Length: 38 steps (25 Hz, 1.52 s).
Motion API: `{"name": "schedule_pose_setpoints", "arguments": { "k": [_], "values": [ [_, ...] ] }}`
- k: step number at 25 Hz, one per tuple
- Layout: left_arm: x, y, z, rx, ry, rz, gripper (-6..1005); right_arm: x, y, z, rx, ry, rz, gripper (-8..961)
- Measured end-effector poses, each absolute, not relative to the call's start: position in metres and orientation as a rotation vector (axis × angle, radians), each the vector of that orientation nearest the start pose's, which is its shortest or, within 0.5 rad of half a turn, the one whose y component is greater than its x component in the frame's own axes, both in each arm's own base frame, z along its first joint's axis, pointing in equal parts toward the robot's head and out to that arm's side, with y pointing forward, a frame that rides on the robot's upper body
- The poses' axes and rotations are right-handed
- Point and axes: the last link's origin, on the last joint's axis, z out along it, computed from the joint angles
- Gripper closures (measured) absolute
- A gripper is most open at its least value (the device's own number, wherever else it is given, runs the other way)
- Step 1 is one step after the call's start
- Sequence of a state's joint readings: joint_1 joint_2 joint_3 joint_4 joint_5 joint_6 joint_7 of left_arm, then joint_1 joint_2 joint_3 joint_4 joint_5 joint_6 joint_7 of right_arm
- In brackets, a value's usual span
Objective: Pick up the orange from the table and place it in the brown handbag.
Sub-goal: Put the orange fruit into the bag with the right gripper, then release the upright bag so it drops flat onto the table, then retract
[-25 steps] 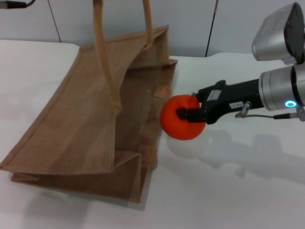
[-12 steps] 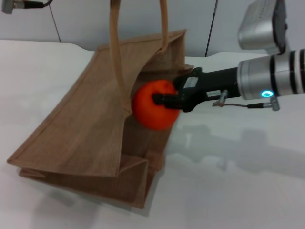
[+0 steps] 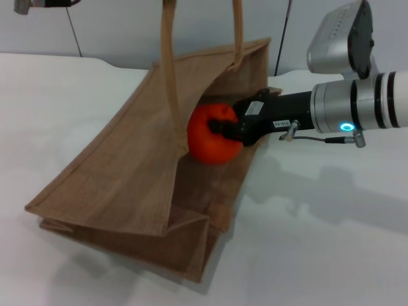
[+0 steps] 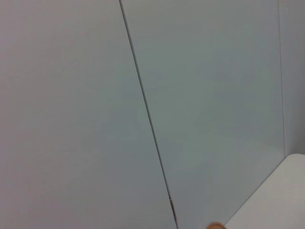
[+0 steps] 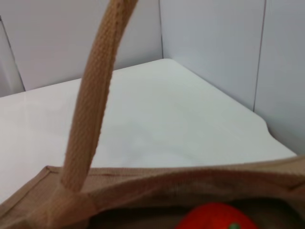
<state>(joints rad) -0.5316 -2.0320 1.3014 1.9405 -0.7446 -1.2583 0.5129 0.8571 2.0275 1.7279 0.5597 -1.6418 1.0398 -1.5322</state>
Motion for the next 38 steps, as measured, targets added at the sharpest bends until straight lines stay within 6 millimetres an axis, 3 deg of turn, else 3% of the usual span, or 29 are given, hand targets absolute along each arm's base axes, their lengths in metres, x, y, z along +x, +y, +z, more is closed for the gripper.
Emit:
{"name": "schedule_pose_setpoints", "arguments": {
  "k": [14,22,30,33,38],
  "values": [
    [-0.05,0.363,0.114,-2.279,-0.372,-0.322,879,0.152,0.416,-0.079,-2.829,0.485,0.383,759],
    [-0.062,0.364,0.118,-2.239,-0.402,-0.306,879,0.162,0.415,-0.066,-2.815,0.543,0.396,408],
    [-0.074,0.367,0.122,-2.198,-0.429,-0.287,879,0.172,0.417,-0.053,-2.805,0.593,0.288,61],
    [-0.079,0.367,0.122,-2.186,-0.437,-0.271,880,0.173,0.417,-0.048,-2.797,0.602,0.268,59],
    [-0.086,0.368,0.124,-2.163,-0.449,-0.251,856,0.18,0.42,-0.018,-2.707,0.62,0.236,55]
  ]
}}
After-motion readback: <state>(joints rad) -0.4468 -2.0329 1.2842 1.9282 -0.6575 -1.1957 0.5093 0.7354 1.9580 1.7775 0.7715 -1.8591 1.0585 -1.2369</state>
